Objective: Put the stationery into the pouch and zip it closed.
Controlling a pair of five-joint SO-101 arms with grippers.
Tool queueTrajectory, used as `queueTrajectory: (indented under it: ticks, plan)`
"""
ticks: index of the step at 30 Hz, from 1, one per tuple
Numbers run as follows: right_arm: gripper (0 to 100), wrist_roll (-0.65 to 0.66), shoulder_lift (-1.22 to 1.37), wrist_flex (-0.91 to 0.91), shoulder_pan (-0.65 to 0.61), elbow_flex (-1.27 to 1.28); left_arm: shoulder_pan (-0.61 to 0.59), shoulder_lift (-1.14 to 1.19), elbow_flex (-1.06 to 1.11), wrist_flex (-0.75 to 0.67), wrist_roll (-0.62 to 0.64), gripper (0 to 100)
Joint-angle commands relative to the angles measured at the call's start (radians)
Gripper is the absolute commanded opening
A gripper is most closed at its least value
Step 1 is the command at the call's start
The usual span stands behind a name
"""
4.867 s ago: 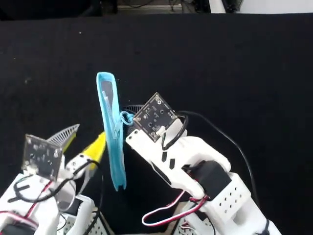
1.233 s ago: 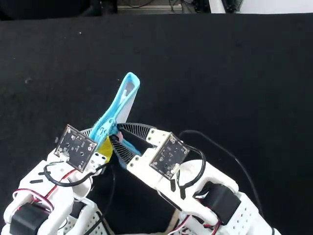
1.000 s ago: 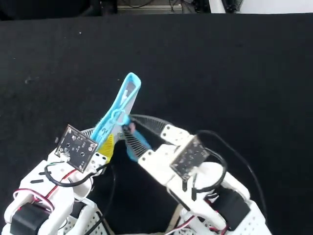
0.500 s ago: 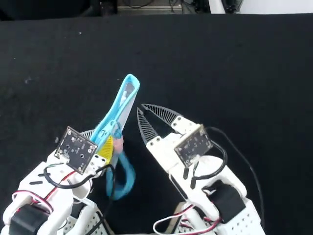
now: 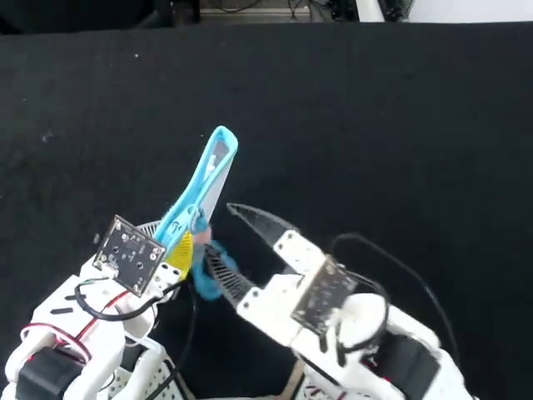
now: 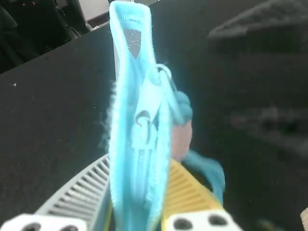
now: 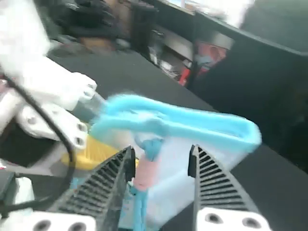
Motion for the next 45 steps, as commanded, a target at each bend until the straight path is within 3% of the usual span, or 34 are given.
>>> queueTrajectory:
  ticks: [1, 13, 18, 45]
  plan:
    - [18.8, -0.008, 0.012, -0.118, -0.029, 0.064, 0.004, 0.011, -0.010, 0.009, -0.011, 3]
    - [18.8, -0.008, 0.013, -0.288, -0.012, 0.163, 0.004, 0.011, -0.010, 0.012, -0.011, 3]
    - [18.8, -0.008, 0.012, -0.290, 0.095, 0.157, 0.004, 0.011, -0.010, 0.009, -0.011, 3]
    - [18.8, -0.008, 0.002, -0.264, 0.114, 0.108, 0.004, 0.011, -0.008, 0.012, -0.011, 3]
